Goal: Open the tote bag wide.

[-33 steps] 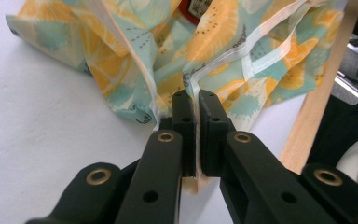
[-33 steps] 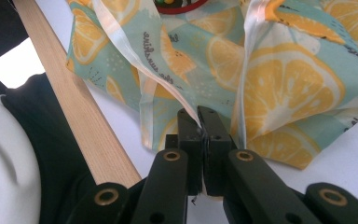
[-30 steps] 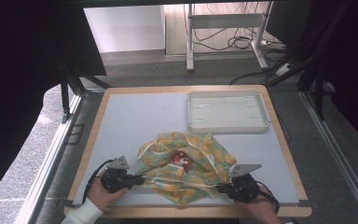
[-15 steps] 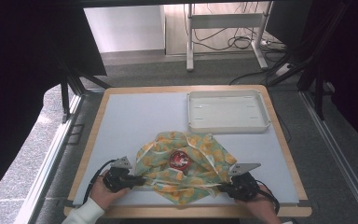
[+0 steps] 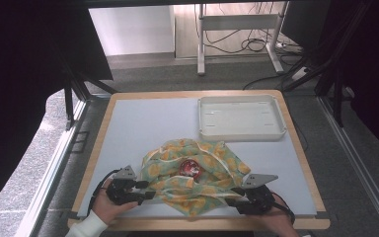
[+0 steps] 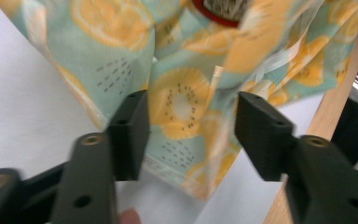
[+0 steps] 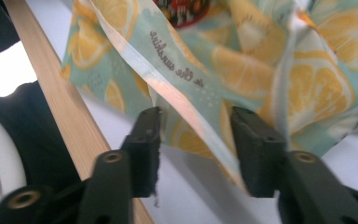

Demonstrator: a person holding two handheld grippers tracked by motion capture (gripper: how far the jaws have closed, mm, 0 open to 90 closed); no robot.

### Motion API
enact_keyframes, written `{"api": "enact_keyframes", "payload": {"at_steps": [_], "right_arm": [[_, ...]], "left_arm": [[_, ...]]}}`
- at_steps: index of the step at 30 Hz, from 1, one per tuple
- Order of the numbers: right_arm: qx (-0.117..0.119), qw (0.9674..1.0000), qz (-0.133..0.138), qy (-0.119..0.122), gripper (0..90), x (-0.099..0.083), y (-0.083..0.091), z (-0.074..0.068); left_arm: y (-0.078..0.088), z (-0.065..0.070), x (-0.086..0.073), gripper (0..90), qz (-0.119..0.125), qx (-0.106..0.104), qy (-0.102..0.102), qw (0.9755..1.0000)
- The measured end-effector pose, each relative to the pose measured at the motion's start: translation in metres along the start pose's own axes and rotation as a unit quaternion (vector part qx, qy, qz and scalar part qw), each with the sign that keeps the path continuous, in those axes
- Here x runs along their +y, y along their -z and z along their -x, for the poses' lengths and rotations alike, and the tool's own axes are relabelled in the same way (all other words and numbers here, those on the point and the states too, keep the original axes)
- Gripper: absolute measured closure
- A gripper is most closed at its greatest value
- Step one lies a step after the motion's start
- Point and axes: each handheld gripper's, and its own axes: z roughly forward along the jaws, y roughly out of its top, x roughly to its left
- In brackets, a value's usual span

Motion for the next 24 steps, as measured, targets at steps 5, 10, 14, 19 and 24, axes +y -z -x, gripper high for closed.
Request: {"api": "enact_keyframes", "payload": {"at_steps": [5,10,14,19,24], "right_arm": [[-0.006,0.9993,0.036,-0.006,40.7,0.003,0.01,-0.001],[-0.01,0.9985,0.054,-0.006,37.4,0.006,0.015,-0.002],[-0.02,0.9983,0.054,-0.011,35.6,0.007,0.019,-0.004],[-0.036,0.9979,0.05,-0.02,28.6,0.009,0.019,-0.006],[-0.047,0.9979,0.043,-0.015,21.5,0.018,0.015,-0.01]], "left_arm": [[0.014,0.001,-0.001,34.6,0.029,0.003,0.001,0.9996],[0.027,-0.001,-0.004,34.3,0.054,0.004,0.01,0.9985],[0.029,-0.003,-0.005,35.1,0.056,0.005,0.017,0.9983],[0.027,-0.002,-0.004,35.2,0.054,0.002,0.013,0.9984],[0.025,-0.002,-0.002,35.2,0.054,0.0,0.011,0.9985]]}}
